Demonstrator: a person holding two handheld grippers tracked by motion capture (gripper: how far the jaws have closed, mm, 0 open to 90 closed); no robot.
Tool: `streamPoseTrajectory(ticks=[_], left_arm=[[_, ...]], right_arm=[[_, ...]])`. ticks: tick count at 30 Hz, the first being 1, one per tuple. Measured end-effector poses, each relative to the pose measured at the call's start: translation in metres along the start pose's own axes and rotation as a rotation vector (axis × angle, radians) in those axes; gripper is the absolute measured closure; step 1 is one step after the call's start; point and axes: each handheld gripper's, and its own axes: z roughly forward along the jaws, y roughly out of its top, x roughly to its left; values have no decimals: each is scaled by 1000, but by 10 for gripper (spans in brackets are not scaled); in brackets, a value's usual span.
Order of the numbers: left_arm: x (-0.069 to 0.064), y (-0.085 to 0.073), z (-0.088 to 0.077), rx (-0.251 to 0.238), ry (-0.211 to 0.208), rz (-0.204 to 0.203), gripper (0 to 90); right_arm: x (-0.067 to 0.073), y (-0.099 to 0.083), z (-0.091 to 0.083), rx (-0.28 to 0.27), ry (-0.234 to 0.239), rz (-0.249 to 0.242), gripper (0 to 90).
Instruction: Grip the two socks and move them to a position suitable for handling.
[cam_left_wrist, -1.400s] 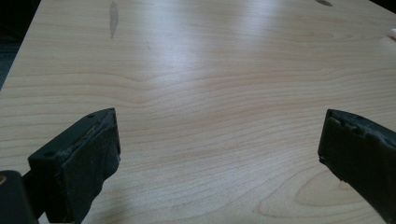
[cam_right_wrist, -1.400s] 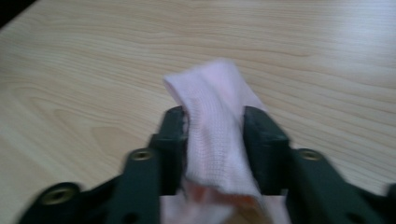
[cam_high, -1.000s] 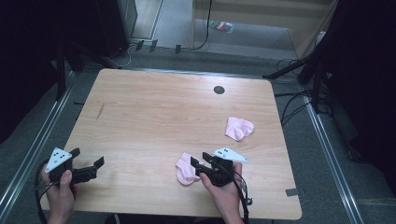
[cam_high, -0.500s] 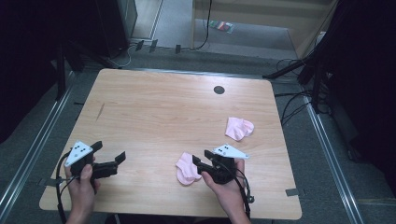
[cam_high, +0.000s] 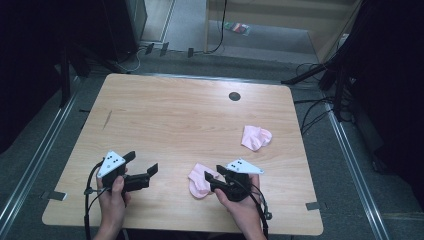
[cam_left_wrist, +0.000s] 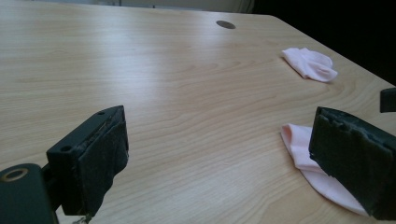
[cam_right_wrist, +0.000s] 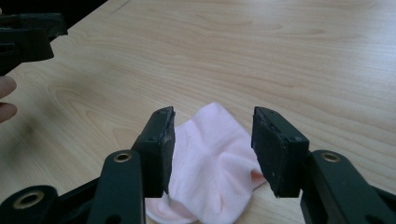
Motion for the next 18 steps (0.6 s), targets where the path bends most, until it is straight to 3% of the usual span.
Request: streamPoseTrajectory(ticks=[5, 9, 13, 18], left_arm=[[-11, -4, 2, 19, -30, 25, 52], [-17, -8, 4, 51, -68, 29, 52], [-21, -11, 6, 62, -83, 31, 73], [-27, -14, 9, 80, -101, 46, 73]], right_arm=[[7, -8, 5, 37, 3, -44, 561], [15, -15, 11, 71, 41, -82, 632], [23, -20, 18, 95, 45, -140, 630], [36, -30, 29, 135, -31, -264, 618]])
